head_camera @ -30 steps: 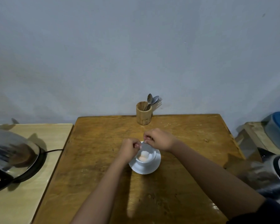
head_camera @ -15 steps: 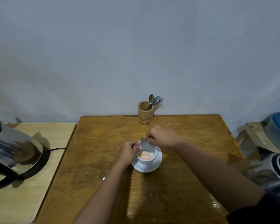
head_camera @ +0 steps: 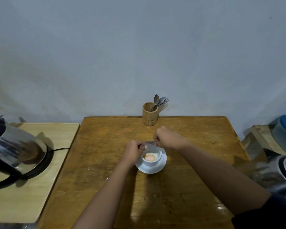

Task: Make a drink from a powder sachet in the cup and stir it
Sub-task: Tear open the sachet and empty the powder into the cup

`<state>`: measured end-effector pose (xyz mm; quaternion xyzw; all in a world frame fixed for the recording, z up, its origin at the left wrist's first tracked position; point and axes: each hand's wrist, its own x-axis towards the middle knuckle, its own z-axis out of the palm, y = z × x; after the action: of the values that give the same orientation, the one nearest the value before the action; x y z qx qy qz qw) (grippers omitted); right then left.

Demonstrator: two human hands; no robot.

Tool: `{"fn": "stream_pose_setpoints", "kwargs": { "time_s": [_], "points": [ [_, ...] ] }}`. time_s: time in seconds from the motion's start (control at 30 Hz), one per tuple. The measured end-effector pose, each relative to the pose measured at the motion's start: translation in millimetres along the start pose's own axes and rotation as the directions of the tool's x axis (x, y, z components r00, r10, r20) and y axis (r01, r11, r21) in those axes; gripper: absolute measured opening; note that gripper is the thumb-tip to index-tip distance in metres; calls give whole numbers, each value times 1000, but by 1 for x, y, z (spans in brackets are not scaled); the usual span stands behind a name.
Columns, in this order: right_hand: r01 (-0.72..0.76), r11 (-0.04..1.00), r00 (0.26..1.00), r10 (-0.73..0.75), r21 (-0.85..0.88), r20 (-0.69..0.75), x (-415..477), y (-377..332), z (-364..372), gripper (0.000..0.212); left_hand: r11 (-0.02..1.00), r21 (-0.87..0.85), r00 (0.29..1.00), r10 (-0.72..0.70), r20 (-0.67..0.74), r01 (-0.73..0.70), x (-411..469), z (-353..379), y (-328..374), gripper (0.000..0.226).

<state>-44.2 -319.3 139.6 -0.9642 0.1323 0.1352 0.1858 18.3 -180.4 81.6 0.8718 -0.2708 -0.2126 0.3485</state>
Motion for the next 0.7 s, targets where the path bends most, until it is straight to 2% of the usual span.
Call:
{"fn": "stream_pose_setpoints", "kwargs": {
  "time_s": [0.13, 0.23, 0.5, 0.6, 0.7],
  "points": [
    [5, 999, 1000, -6, -45, -5, -2, 1, 3, 4, 1000, -14, 1000, -3, -19, 3, -1, 2, 2, 18],
    [4, 997, 1000, -3, -76, 13, -3, 0, 8, 13, 999, -45, 1000, 2, -17, -2, -2, 2, 3, 13],
    [7, 972, 998, -23, -235, -66, 0, -6, 11, 16, 1000, -11, 1000, 22, -12, -22, -3, -2, 4, 11],
    [5, 966, 996, -29, -257, -89, -1, -12, 13, 24, 1000, -9, 1000, 8, -19, -8, -3, -2, 5, 15],
    [21, 971, 997, -40, -238, -73, -2, -15, 15, 22, 1000, 10, 999, 10, -31, -9, -1, -3, 6, 13]
  ]
}}
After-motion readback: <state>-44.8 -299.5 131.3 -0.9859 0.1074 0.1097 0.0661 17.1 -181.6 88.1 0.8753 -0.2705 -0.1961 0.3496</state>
